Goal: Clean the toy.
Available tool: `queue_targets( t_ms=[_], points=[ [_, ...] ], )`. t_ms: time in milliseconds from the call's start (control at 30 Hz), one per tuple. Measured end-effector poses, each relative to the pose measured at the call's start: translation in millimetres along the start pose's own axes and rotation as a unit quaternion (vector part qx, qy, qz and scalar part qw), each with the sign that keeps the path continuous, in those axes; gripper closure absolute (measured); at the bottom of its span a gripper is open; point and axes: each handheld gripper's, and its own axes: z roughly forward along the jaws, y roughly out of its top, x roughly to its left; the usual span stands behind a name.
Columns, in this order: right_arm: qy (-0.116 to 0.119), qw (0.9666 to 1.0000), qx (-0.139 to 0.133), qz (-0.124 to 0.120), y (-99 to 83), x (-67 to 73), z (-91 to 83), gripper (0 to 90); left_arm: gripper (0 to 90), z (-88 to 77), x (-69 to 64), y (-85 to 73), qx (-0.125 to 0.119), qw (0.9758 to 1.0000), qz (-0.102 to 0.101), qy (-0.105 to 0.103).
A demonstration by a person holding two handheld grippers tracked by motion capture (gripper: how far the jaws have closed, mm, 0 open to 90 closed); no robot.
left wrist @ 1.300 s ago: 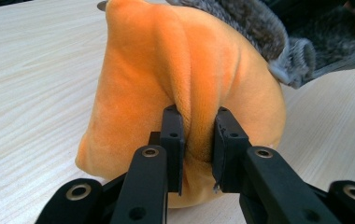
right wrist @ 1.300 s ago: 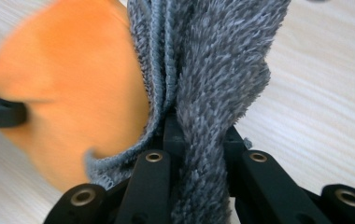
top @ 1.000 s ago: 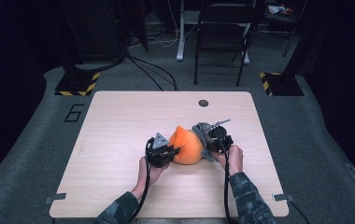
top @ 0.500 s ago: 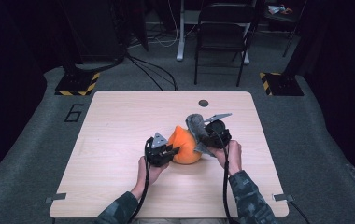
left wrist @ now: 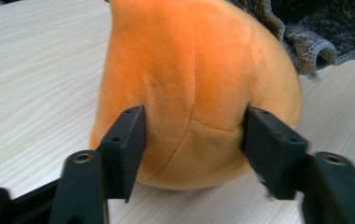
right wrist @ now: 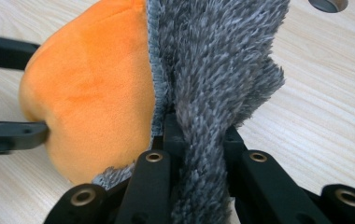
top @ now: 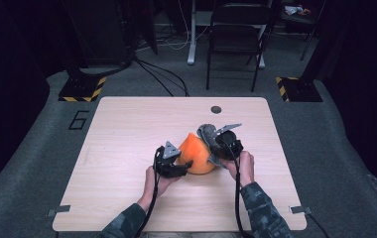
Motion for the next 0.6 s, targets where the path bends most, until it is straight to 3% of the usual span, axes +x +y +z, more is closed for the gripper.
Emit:
queue_targets(
  t_ms=[133,233,433,600],
  points=[
    [-0.001,1.0000,0.000,0.007,-0.9,-1.7,2.5,79.2,66.0,3.0,-3.5,-1.0,-0.005,0.9999,0.007,0.008],
    [0.004,0.9999,-0.003,0.013,-0.5,-4.4,-0.1,79.1,73.9,2.1,-3.5,-0.7,-0.009,0.9999,0.005,0.012],
    [0.008,0.9993,-0.035,0.009,9.2,-0.3,-20.7,79.1,77.1,-5.4,-4.1,4.8,-0.025,0.9994,-0.020,0.011],
    [0.029,0.9976,-0.060,-0.018,18.5,23.4,-33.2,79.1,76.8,-7.8,-10.6,7.8,-0.027,0.9991,-0.032,0.011]
  ],
)
